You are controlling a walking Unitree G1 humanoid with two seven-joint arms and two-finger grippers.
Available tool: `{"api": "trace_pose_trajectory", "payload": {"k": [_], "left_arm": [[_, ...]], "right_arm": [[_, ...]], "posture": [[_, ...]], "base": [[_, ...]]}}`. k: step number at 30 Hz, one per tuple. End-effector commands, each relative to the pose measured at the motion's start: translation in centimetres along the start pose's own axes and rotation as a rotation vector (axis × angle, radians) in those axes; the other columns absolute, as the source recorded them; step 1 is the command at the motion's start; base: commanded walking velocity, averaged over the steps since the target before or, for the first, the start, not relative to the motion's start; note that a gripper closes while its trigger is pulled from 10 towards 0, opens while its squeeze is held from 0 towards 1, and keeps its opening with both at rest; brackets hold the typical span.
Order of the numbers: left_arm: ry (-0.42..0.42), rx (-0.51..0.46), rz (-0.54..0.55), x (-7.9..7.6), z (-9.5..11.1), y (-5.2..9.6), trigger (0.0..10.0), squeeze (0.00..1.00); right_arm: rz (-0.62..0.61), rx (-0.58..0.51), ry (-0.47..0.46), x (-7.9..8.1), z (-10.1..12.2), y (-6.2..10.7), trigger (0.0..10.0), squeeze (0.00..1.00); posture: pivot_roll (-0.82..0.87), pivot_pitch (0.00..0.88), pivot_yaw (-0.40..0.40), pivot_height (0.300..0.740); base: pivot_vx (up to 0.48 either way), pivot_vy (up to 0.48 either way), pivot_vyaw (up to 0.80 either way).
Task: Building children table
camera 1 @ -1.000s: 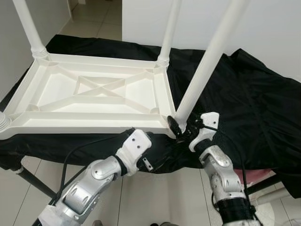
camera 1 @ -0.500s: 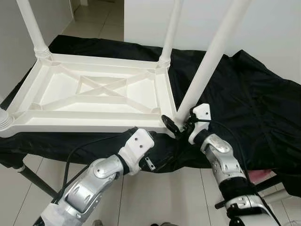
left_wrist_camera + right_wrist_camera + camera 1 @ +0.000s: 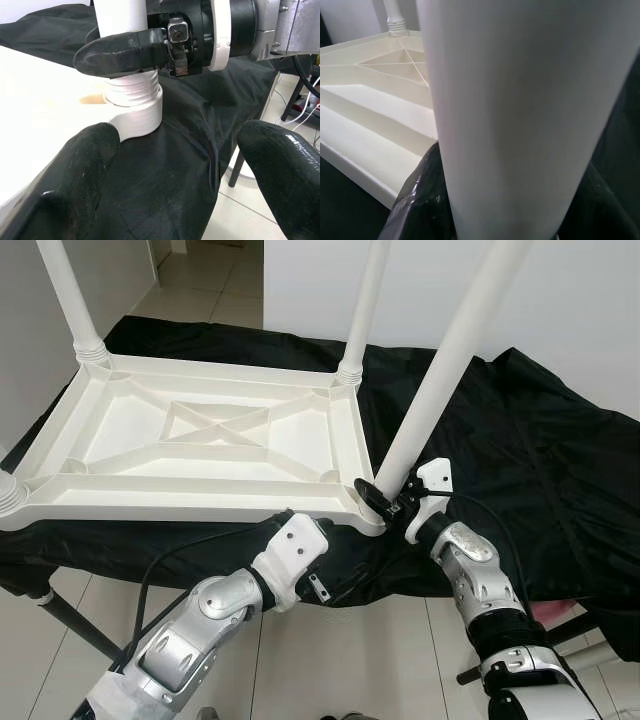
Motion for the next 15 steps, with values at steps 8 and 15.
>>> {"api": "trace_pose_trajectory", "payload": {"k": [8,15], "left_arm": [[0.002,-0.01,-0.089,-0.87,-0.06,0.04,10.0,0.0],[0.007,-0.007,-0.09,-0.95,-0.08,0.16,10.0,0.0]], "right_arm": [[-0.234,0.026,-0.027,-0.47,-1.01,0.16,10.0,0.0],[-0.458,-0.033,-0.062,0.31,-1.44,0.56,10.0,0.0]], "posture": [[0.02,0.084,-0.098,0.74],[0.02,0.088,-0.095,0.74]], "base": [[0.0,0.0,0.0],[0.0,0.0,0.0]]}}
Point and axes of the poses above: a point about 5 cm out from each wrist's last joint towards the gripper, its own y axis pointing back from the gripper into the wrist, its own z axis along the axis of the wrist's last joint, x = y × z, the point moved 2 cm from there along -y, pointing out of the wrist towards the gripper, and after that the axes turned 14 degrees about -y, right-handed, at the moved point
